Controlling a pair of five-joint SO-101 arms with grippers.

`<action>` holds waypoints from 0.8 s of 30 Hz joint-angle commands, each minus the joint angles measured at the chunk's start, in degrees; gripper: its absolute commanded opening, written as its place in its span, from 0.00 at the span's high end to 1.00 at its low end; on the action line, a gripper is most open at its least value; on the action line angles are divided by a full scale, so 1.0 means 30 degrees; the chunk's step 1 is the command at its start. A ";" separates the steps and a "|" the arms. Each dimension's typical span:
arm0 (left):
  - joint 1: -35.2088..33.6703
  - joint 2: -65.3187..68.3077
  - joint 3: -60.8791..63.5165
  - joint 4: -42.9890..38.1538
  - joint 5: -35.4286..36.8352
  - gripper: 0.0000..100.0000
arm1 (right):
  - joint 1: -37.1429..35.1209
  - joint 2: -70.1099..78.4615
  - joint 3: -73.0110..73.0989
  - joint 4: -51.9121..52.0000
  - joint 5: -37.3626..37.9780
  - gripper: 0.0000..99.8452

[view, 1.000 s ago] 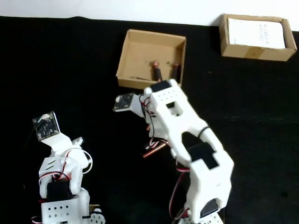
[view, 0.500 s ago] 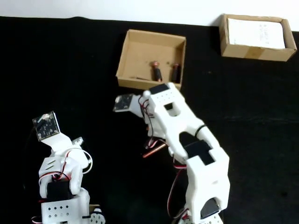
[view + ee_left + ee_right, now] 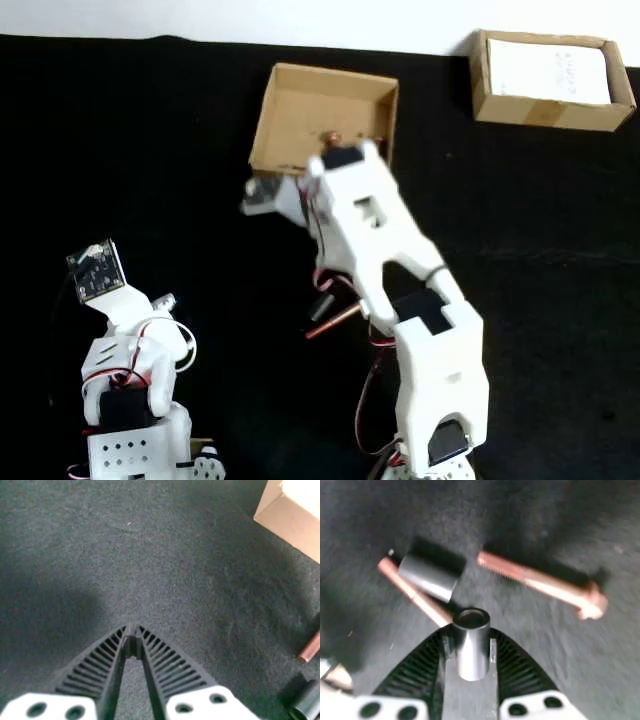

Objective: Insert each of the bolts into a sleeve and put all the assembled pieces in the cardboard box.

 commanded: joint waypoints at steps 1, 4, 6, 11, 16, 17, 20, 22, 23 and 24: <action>-0.0190 -0.0161 0.0308 -0.0352 -0.0147 0.98 | 0.0542 -0.0894 -0.3912 0.1158 -0.0615 0.99; -0.0161 -0.0161 0.0308 -0.0352 -0.0147 0.98 | 0.0777 -0.2652 -0.4586 0.1128 -0.2168 0.99; -0.0132 -0.0132 0.0308 -0.0352 -0.0147 0.98 | 0.0777 -0.4088 -0.4586 0.1128 -0.2901 0.99; -0.0073 -0.0132 0.0308 -0.0293 -0.0147 0.98 | 0.0689 -0.8073 -0.3150 0.1128 -0.6066 0.99; -0.0073 -0.0132 0.0308 -0.0352 -0.0147 0.98 | 0.0689 -1.2000 -0.0542 0.1128 -1.0344 0.99; -0.0015 -0.0132 0.0308 -0.0352 -0.0147 0.98 | 0.0718 -1.2762 0.0073 0.1128 -1.1253 0.99; 0.0396 -0.0132 0.0308 -0.0264 -0.0147 0.98 | 0.0747 -1.4930 0.2271 0.1128 -1.4154 0.99; 0.0571 -0.0132 0.0308 -0.0264 -0.0147 0.98 | 0.0747 -1.6425 0.4029 0.1070 -1.6117 0.99; 0.0835 -0.0132 0.0308 -0.0264 -0.0147 0.98 | 0.0747 -1.7158 0.4967 0.1040 -1.7084 0.99; 0.1099 -0.0132 0.0308 -0.0264 -0.0234 0.98 | 0.0747 -1.7832 0.5817 0.1040 -1.7963 0.99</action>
